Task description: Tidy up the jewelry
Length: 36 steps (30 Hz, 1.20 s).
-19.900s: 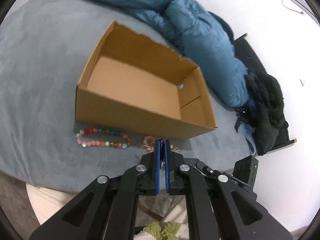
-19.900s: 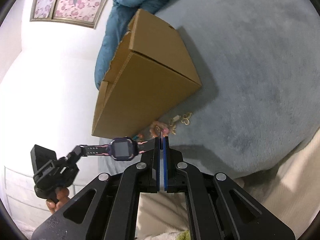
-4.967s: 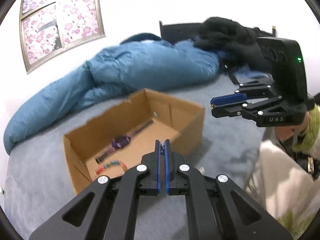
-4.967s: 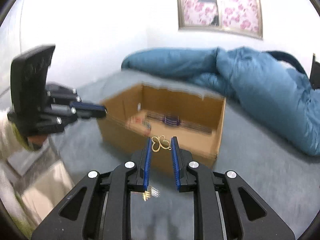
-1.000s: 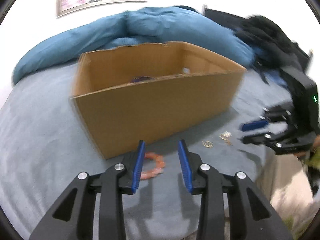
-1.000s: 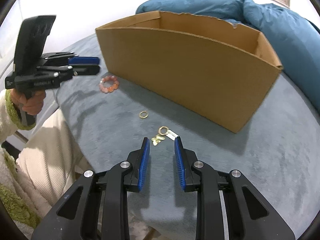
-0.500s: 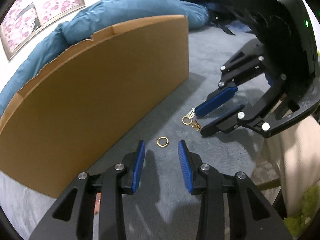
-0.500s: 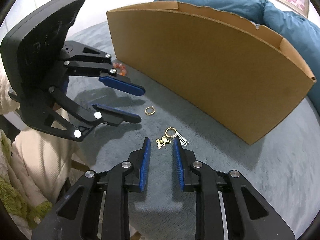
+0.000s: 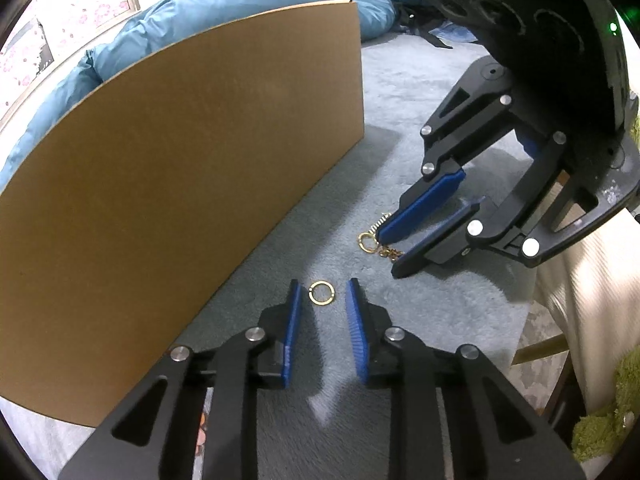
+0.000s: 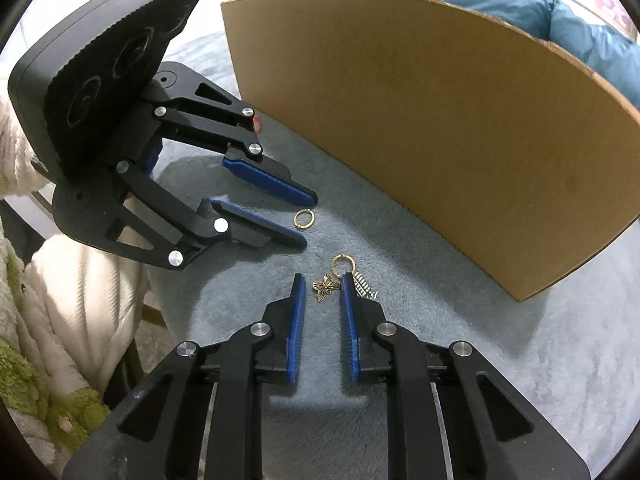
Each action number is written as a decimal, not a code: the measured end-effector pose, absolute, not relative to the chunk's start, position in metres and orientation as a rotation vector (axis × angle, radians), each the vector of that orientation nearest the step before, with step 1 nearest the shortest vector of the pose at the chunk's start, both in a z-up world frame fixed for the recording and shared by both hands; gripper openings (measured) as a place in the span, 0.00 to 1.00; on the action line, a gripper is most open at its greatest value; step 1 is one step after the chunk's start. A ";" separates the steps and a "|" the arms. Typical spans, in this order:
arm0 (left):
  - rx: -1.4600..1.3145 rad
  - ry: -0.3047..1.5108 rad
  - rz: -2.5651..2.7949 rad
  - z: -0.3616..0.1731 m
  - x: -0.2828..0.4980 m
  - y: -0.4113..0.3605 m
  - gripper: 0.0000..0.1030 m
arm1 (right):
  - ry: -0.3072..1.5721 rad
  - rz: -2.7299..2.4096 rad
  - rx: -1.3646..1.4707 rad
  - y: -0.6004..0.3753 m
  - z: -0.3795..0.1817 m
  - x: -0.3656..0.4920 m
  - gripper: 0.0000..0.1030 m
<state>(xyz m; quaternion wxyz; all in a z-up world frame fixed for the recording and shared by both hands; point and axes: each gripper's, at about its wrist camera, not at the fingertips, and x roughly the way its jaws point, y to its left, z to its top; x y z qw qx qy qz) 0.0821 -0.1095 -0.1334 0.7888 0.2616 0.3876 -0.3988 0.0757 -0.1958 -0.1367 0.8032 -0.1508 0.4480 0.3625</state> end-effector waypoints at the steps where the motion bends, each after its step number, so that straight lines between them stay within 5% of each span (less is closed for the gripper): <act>1: 0.558 0.838 -0.861 -0.134 0.083 -0.110 0.18 | 0.963 0.778 -0.311 -0.198 -0.138 0.076 0.15; 18: 0.494 0.821 -0.836 -0.127 0.080 -0.100 0.11 | 0.935 0.747 -0.278 -0.211 -0.129 0.068 0.00; 36: 0.475 0.708 -0.786 -0.073 0.051 -0.081 0.11 | 0.810 0.660 -0.244 -0.229 -0.087 0.032 0.00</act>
